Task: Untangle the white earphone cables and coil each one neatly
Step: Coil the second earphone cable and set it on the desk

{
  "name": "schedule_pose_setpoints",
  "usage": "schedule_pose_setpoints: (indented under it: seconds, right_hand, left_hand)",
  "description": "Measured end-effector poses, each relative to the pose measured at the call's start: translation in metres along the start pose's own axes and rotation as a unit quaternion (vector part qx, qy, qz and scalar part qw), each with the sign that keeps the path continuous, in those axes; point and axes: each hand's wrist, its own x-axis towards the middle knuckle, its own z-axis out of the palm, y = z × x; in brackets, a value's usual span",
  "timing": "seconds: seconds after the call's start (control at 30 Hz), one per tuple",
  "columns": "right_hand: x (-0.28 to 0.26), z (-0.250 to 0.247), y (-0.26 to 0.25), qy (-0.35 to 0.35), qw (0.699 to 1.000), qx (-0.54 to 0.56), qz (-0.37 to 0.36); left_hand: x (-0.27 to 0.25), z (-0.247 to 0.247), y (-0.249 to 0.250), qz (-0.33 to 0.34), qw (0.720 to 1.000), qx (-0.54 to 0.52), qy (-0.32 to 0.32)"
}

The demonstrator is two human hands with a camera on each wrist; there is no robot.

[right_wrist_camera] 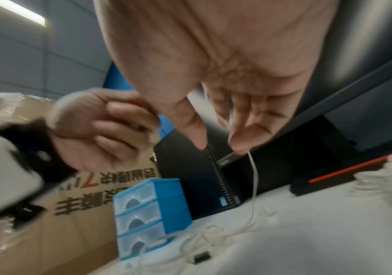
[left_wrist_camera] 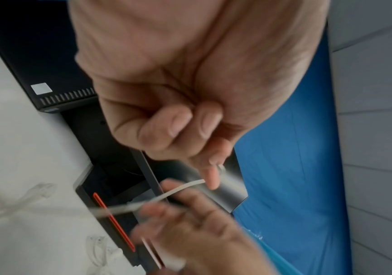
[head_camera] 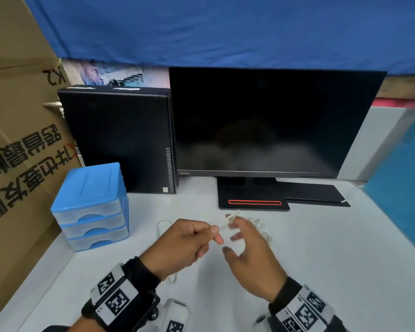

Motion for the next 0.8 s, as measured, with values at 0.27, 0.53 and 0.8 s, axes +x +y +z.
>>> schedule_pose_setpoints:
  seconds: [0.27, 0.53, 0.8]
  right_hand:
    - [-0.022, -0.007, -0.007, 0.065, 0.985, -0.05, -0.152]
    - [-0.01, -0.001, 0.006, 0.016, 0.988, 0.111, -0.103]
    - [-0.007, 0.003, 0.002, 0.018, 0.973, 0.212, -0.09]
  left_hand:
    - [-0.002, 0.008, -0.001, -0.031, 0.999, 0.002, -0.033]
    - [-0.005, 0.002, 0.001, -0.045, 0.998, -0.039, 0.02]
    - [-0.002, 0.009, -0.008, -0.033, 0.997, -0.065, -0.03]
